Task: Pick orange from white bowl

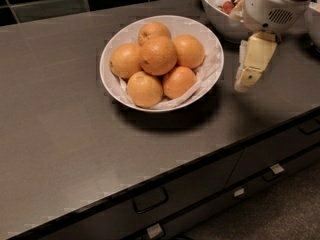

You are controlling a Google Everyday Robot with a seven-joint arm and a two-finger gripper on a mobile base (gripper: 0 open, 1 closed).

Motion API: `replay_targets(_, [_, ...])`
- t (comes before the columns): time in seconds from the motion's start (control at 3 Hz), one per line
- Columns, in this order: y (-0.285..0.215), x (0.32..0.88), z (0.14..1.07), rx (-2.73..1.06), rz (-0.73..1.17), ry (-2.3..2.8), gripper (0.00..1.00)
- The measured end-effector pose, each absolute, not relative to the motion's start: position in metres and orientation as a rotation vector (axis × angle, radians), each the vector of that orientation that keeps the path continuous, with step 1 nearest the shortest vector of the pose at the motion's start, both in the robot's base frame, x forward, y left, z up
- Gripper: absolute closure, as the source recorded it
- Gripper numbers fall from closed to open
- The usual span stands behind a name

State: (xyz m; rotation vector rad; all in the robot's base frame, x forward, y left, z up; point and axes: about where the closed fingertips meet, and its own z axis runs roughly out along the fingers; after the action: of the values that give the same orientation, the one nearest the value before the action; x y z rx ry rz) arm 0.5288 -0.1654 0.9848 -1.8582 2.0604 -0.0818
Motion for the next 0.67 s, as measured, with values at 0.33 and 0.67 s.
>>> replay_targets(0.33, [-0.145,0.554,0.983,-1.904,-0.064,2.005,0.0])
replay_targets(0.67, [-0.122,0.576,0.975,-1.966,-0.035,1.959,0.0])
